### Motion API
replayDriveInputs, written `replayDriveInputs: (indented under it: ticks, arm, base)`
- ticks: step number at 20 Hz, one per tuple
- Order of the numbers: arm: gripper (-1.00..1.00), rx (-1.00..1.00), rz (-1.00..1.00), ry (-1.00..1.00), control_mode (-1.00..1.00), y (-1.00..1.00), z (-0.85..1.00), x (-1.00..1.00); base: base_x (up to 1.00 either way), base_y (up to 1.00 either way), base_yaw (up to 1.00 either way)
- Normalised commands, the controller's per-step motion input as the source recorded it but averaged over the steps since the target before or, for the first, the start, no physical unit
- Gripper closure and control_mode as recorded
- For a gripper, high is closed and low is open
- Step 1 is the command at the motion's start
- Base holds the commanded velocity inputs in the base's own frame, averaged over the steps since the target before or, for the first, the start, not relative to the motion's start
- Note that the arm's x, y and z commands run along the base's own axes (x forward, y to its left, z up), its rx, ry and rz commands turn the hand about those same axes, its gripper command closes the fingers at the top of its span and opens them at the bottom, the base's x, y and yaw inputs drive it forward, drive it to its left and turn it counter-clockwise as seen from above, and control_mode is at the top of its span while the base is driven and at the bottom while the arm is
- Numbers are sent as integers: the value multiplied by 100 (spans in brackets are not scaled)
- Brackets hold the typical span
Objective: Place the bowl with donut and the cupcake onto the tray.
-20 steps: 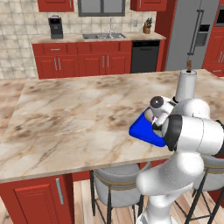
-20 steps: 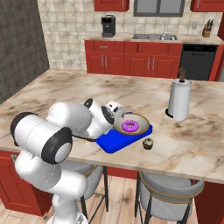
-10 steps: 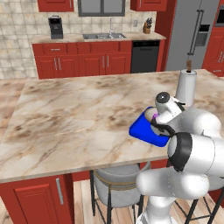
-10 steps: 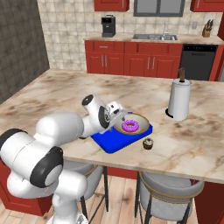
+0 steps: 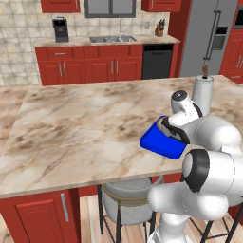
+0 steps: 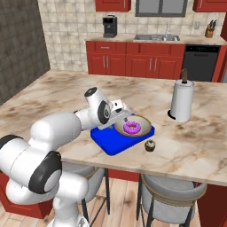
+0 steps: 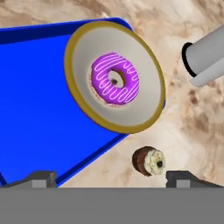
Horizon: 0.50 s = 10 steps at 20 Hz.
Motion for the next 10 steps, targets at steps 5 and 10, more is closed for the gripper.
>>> replayDriveInputs:
  ticks: [5,10]
  arm:
    - [-100,15,-7,0,-100,-20,3,-18]
    - [-100,12,-3,0,-100,-15,0,-6]
  base:
    - [0,0,0]
    - [0,0,0]
